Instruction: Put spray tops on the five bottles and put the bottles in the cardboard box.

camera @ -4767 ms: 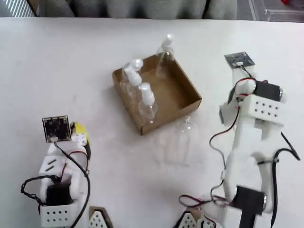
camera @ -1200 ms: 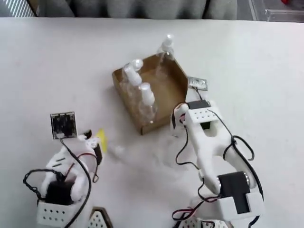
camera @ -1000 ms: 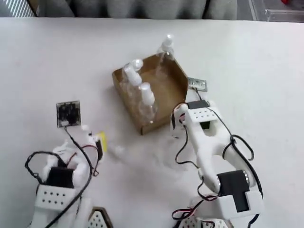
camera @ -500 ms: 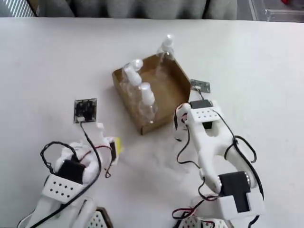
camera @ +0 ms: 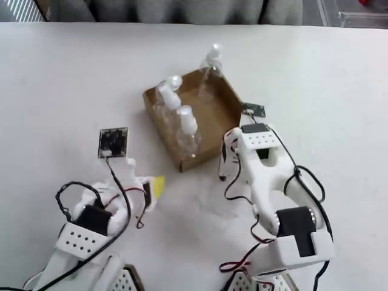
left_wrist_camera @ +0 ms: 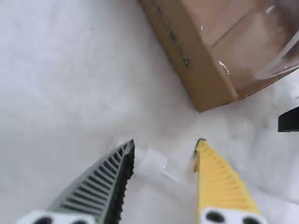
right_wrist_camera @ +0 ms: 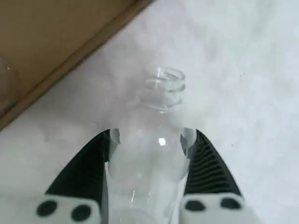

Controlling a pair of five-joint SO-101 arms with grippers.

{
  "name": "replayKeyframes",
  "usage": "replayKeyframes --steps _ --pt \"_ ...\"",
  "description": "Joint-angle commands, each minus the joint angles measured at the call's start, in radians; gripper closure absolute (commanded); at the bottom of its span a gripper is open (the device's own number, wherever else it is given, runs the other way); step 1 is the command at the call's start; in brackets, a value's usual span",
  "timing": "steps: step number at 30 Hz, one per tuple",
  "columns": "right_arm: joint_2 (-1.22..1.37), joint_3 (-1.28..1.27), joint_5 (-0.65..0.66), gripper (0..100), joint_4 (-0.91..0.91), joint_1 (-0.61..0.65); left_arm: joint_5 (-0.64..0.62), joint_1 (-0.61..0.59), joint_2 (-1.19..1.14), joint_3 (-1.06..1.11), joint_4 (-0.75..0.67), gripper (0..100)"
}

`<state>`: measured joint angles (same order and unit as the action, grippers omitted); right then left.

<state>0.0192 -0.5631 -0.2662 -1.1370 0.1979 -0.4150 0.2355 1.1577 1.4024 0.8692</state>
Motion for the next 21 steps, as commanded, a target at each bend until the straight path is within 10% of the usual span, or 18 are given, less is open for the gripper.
replayKeyframes --steps 1,15,21 --pt "-0.056 0.038 0.017 98.3 -0.005 -0.041 -0.011 0.015 -0.044 -0.015 -0.032 81" --pt "-0.05 0.023 0.06 98.3 0.027 -0.041 -0.167 0.038 -0.378 -0.201 0.012 83" --pt "-0.05 0.023 0.063 98.3 0.03 -0.041 -0.267 0.081 -0.389 -0.19 0.017 66"
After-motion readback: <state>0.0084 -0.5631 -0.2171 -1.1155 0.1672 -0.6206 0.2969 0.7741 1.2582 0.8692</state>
